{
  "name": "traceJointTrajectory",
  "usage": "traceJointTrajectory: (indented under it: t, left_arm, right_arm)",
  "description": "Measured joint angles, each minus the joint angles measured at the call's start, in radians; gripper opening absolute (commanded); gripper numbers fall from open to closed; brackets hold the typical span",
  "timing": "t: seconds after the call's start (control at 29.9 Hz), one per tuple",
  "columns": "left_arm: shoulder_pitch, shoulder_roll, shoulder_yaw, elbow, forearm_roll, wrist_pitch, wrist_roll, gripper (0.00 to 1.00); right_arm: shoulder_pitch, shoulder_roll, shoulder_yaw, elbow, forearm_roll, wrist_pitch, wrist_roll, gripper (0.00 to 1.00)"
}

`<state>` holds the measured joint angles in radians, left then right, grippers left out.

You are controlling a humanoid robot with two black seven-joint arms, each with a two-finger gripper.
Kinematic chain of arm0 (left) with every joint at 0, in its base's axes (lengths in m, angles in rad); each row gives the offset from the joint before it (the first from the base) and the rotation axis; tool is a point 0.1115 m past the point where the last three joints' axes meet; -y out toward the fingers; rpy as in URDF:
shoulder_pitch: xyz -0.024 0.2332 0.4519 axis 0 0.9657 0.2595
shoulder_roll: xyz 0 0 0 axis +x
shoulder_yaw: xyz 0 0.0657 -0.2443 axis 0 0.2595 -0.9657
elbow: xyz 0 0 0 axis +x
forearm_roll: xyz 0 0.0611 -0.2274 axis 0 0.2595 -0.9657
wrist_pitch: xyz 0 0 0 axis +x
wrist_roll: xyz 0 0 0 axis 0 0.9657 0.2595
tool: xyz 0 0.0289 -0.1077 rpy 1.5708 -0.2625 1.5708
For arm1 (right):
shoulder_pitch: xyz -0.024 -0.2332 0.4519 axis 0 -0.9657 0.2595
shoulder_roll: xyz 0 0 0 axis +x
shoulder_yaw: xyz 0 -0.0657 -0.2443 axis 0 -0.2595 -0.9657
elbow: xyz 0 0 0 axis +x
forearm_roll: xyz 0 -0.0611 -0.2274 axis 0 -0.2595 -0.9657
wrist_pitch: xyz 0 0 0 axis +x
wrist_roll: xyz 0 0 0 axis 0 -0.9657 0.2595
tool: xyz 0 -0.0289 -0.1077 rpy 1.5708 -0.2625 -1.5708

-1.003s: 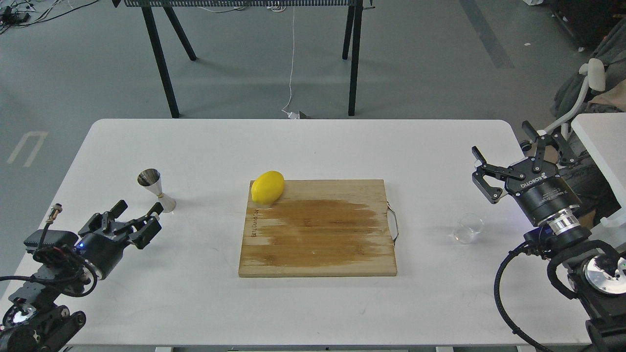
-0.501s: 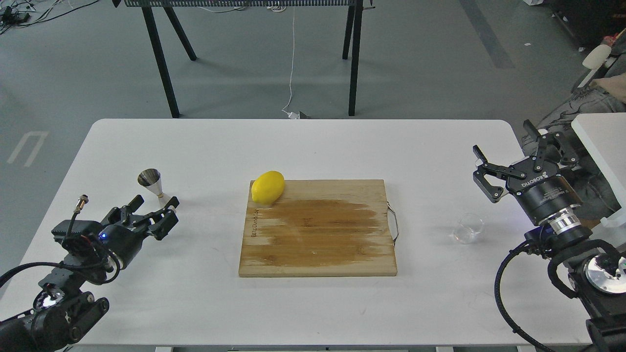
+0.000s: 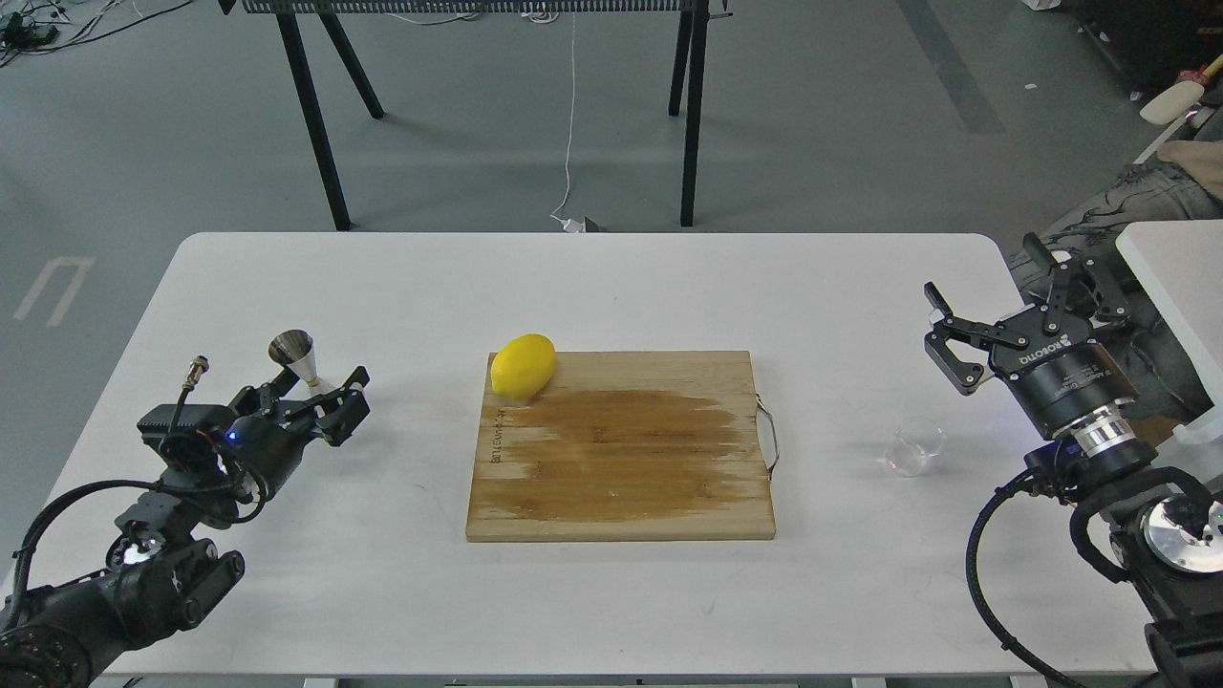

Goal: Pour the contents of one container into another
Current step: 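Grasp the metal jigger with the left gripper, then carry the jigger over the cutting board and tilt it to pour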

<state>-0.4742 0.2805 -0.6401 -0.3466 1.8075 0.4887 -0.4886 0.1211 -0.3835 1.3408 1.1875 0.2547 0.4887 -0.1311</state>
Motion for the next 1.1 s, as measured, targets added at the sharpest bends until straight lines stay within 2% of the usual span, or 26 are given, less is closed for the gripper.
traceJointTrajectory:
  t: [0.23,0.33,0.43,0.6,0.94,1.1]
  left_arm:
    - [-0.025,-0.029,0.000,0.064,-0.003,0.000,0.000,0.75]
    - [-0.033,-0.039,0.002,0.095,-0.002,0.000,0.000,0.57]
    - [-0.040,-0.049,0.009,0.126,-0.002,0.000,0.000,0.30]
    - [-0.047,-0.062,0.011,0.163,-0.007,0.000,0.000,0.08]
    - [-0.052,-0.060,0.013,0.167,-0.039,0.000,0.000,0.00]
    - [-0.055,-0.058,0.011,0.154,-0.051,0.000,0.000,0.00]
  right_arm:
    - [-0.003,0.000,0.001,0.003,0.001,0.000,0.000,0.99]
    - [-0.003,0.000,0.001,0.003,0.001,0.000,-0.001,0.99]
    - [-0.003,0.000,0.001,0.003,0.002,0.000,-0.001,0.99]
    - [-0.003,0.000,0.001,0.003,0.001,0.000,-0.001,0.99]
    - [-0.010,0.000,0.000,0.002,0.002,0.000,0.000,0.99]
    - [-0.011,0.000,0.000,0.002,0.001,0.000,0.000,0.99]
